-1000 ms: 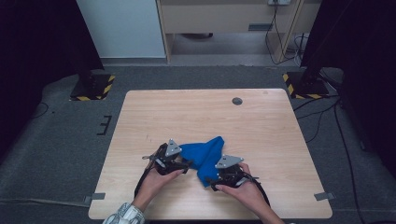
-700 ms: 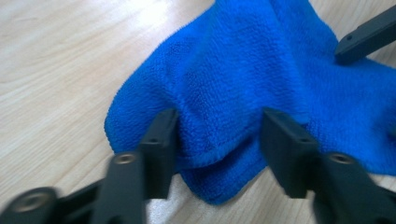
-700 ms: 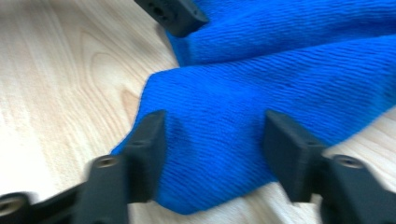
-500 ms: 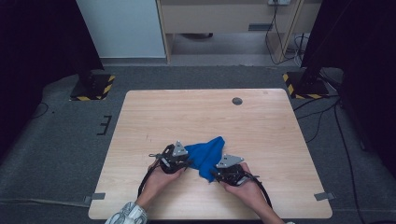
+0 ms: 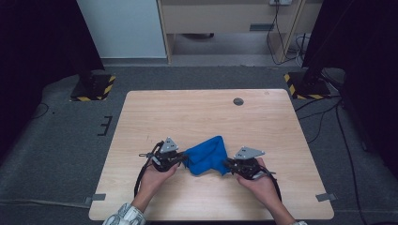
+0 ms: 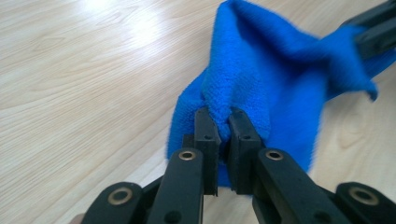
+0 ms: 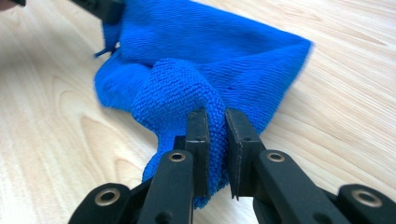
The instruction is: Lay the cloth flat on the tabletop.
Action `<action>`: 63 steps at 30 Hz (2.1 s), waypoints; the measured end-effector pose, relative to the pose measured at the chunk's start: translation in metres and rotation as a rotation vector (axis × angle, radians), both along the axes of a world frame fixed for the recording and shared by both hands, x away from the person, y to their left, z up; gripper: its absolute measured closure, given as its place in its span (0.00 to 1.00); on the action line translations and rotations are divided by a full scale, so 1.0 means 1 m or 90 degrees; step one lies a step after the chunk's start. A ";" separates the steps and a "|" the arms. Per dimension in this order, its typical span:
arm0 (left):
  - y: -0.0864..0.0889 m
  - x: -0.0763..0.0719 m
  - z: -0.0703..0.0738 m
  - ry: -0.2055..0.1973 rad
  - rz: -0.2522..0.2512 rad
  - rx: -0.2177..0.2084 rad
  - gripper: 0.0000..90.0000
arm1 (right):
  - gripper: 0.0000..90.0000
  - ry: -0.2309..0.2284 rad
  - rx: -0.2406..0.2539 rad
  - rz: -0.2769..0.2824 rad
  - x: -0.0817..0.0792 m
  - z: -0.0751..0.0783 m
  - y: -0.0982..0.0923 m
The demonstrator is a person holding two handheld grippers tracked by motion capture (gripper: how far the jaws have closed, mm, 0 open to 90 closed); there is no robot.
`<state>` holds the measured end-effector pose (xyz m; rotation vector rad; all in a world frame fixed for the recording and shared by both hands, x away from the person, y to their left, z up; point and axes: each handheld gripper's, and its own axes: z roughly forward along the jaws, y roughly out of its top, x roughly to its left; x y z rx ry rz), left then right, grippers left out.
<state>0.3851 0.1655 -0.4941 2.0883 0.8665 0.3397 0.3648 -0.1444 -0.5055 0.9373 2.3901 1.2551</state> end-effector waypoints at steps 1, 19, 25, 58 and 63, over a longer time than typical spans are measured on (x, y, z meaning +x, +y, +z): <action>0.001 0.001 0.000 0.000 0.006 0.001 0.93 | 0.90 0.002 0.004 -0.006 0.002 0.000 -0.003; 0.022 0.021 -0.023 0.037 0.078 0.064 0.91 | 0.86 0.044 -0.004 -0.096 0.025 -0.015 -0.033; 0.020 0.014 -0.016 0.013 0.077 0.043 0.73 | 0.74 0.050 0.002 -0.094 0.024 -0.015 -0.034; -0.046 -0.024 -0.011 -0.032 -0.062 0.034 0.44 | 0.91 -0.008 -0.070 -0.055 0.012 -0.012 0.001; -0.051 -0.018 -0.019 -0.027 -0.067 0.058 0.47 | 0.92 -0.013 -0.030 -0.078 0.015 -0.003 -0.011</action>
